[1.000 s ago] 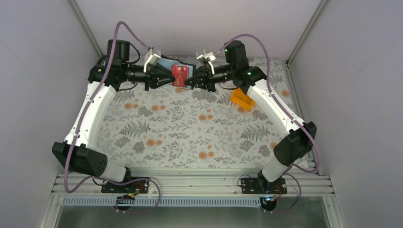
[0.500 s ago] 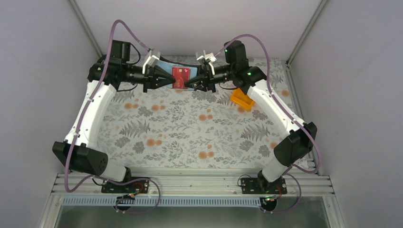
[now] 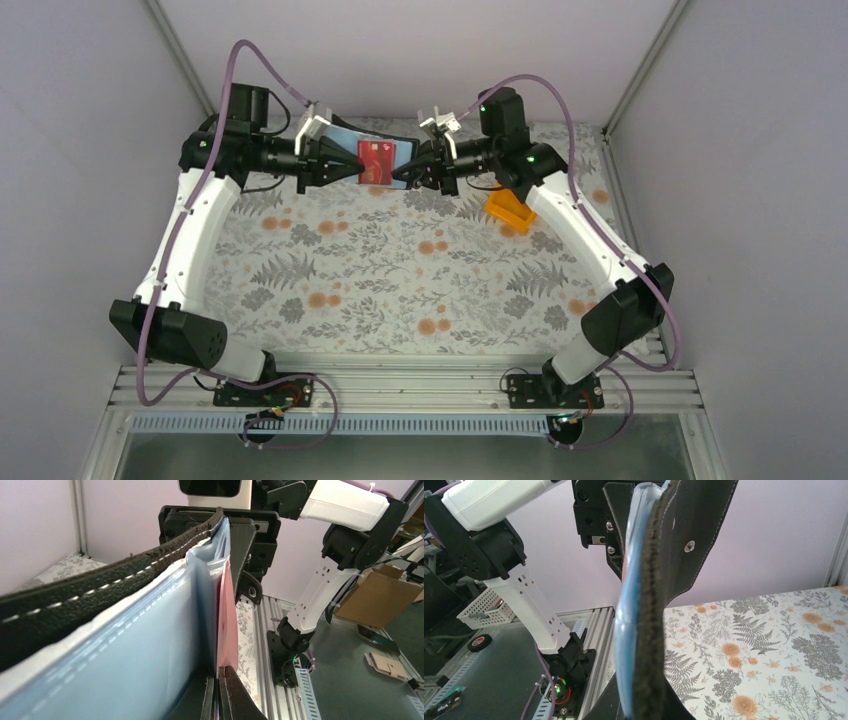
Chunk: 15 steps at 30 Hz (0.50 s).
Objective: Take the credit cards out of the card holder
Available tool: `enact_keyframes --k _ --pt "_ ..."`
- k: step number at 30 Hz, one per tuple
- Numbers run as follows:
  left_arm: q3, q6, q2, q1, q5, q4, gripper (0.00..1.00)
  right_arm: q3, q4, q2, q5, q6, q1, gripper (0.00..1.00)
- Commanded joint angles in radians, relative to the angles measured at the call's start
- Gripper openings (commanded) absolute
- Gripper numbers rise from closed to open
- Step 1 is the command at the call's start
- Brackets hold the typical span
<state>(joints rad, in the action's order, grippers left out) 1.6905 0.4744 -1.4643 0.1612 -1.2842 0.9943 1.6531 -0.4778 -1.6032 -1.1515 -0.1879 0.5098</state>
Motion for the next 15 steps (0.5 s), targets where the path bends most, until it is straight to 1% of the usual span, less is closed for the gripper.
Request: enact_keyframes --k 1,6,15 --pt "0.030 0.071 0.009 -0.016 -0.008 0.047 0.02 -0.007 0.022 0.024 -0.016 -0.002 -0.016 0.04" --pt "0.043 0.124 0.017 -0.045 0.008 0.098 0.02 -0.006 -0.005 0.032 -0.023 -0.022 -0.043 0.04" --pt "0.046 0.185 0.017 -0.050 0.020 0.155 0.02 -0.001 -0.046 0.046 -0.025 -0.057 -0.058 0.04"
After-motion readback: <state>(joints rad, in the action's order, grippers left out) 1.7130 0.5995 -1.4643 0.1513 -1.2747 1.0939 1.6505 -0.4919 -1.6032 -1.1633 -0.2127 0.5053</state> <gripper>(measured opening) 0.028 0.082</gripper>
